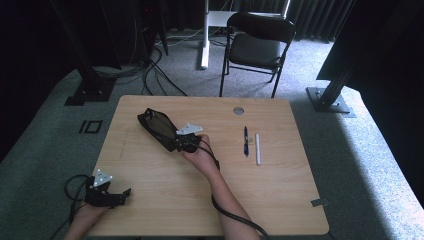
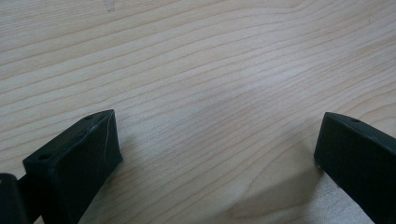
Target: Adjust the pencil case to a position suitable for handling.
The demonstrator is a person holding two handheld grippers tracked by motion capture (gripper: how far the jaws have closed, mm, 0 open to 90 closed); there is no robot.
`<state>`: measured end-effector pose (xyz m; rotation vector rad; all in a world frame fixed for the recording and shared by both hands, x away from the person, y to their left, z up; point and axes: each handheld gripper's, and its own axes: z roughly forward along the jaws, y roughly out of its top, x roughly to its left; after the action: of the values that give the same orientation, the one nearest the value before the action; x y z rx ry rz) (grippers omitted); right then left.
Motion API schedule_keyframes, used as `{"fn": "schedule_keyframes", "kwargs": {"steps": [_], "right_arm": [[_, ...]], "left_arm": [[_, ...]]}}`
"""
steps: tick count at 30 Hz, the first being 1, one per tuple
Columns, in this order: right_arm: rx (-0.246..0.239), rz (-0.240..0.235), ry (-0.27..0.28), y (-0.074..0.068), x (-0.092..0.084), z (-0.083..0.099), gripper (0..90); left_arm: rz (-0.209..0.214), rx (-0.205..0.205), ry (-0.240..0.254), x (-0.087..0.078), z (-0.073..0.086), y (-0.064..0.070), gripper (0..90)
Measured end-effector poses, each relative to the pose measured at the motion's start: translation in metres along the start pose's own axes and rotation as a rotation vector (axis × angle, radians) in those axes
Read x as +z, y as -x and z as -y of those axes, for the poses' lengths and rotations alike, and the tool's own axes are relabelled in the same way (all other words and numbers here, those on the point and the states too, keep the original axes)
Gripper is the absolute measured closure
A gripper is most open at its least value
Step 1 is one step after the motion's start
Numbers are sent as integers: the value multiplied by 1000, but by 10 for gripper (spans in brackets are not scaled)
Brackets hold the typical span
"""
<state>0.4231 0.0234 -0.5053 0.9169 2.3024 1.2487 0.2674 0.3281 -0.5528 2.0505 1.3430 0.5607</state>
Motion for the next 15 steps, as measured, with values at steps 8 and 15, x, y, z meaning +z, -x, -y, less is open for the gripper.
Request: {"fn": "schedule_keyframes", "kwargs": {"steps": [8,15], "right_arm": [[2,-4,-1,1,-9,4,734],[10,-3,6,2,-18,13,734]], "left_arm": [[0,1,-1,0,0,0,5],[0,1,-1,0,0,0,5]]}}
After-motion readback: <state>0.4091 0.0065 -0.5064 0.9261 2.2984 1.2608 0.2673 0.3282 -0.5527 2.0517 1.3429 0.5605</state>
